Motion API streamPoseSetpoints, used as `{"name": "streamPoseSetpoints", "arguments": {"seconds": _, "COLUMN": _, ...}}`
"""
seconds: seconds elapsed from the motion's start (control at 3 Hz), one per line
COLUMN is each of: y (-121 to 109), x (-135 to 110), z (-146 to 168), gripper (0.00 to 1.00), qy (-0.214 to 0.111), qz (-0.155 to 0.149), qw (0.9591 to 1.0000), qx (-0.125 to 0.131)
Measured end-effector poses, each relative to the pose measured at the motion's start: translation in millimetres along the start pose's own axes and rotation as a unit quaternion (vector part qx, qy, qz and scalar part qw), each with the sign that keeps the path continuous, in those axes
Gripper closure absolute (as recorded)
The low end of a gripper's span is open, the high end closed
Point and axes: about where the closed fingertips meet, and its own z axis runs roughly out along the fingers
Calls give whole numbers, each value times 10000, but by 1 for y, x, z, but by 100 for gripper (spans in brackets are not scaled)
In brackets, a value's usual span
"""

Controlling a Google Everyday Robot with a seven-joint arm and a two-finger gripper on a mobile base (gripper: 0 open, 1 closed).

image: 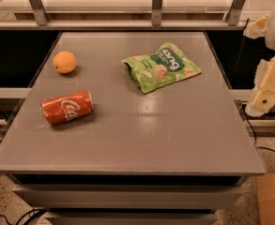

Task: Pick green rice chip bag

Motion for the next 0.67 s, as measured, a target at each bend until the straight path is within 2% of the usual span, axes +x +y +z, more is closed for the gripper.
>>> {"name": "streamPoseSetpoints", "arguments": {"seconds": 0.33, "y": -21, "x": -16, "z": 7, "gripper": 0, "qy": -336, "qz": -391, "qw": 9986, "qx": -76}}
{"name": "streamPoseSetpoints", "arguments": {"seconds": 0.67, "y": -36, "x": -41, "z": 23, "gripper": 0, "qy": -590, "qz": -955, "qw": 9935, "qx": -191}}
